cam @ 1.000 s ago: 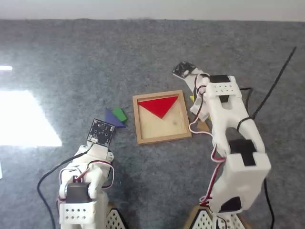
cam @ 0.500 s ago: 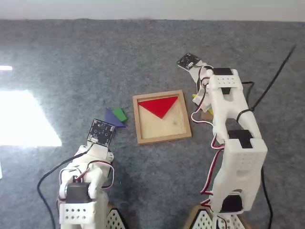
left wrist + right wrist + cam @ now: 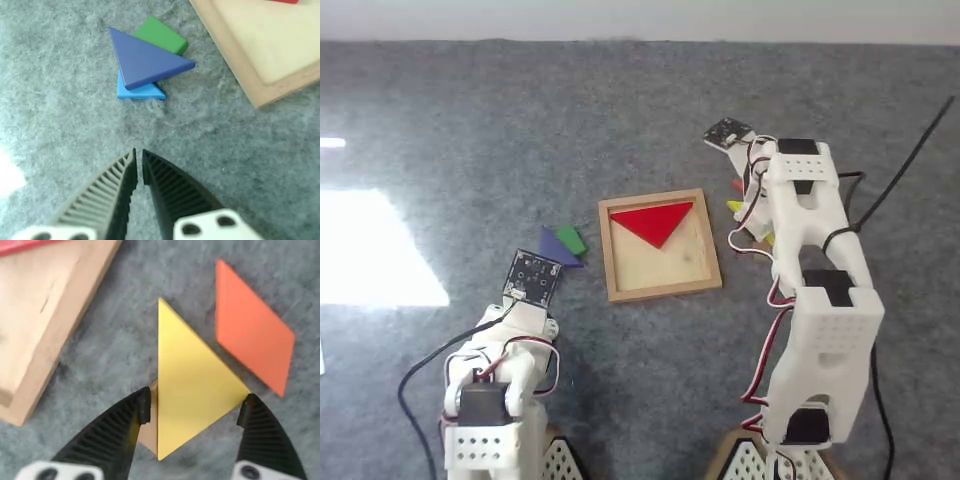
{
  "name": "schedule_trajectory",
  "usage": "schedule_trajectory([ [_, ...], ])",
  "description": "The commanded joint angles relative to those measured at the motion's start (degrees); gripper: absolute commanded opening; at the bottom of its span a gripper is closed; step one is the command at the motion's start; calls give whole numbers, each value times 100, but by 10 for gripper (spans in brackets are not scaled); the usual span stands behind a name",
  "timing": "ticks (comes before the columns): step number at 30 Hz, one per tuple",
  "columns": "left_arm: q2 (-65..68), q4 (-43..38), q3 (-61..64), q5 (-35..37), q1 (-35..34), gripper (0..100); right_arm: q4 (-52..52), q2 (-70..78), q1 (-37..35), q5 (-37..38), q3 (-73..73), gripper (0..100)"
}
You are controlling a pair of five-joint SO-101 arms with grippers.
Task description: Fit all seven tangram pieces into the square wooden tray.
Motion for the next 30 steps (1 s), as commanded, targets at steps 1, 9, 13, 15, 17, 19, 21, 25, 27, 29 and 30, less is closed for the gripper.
schedule_trajectory([
  [1, -114, 35, -75, 26, -18, 18, 242, 66, 84, 70, 229, 288],
  [9, -114, 35, -75, 26, -18, 18, 259, -268, -338, 176, 695, 219],
  [13, -114, 35, -75, 26, -18, 18, -101, -646, -145, -88, 730, 220],
  [15, -114, 35, -75, 26, -18, 18, -92, -787, -110, -79, 712, 220],
  [17, -114, 35, -75, 26, -18, 18, 13, -884, -127, -79, 712, 220],
  [19, -114, 35, -75, 26, -18, 18, 22, -980, -163, -79, 712, 220],
  [21, -114, 35, -75, 26, -18, 18, 13, -1077, -171, 26, 651, 222],
  [25, -114, 35, -75, 26, -18, 18, 66, -1112, -347, 563, 519, 316],
  [27, -114, 35, -75, 26, -18, 18, 57, -1112, -488, 905, 519, 362],
  [29, -114, 35, -75, 26, -18, 18, 22, -1103, -655, 1196, 545, 377],
  [30, -114, 35, -75, 26, -18, 18, 4, -1095, -734, 1240, 545, 377],
])
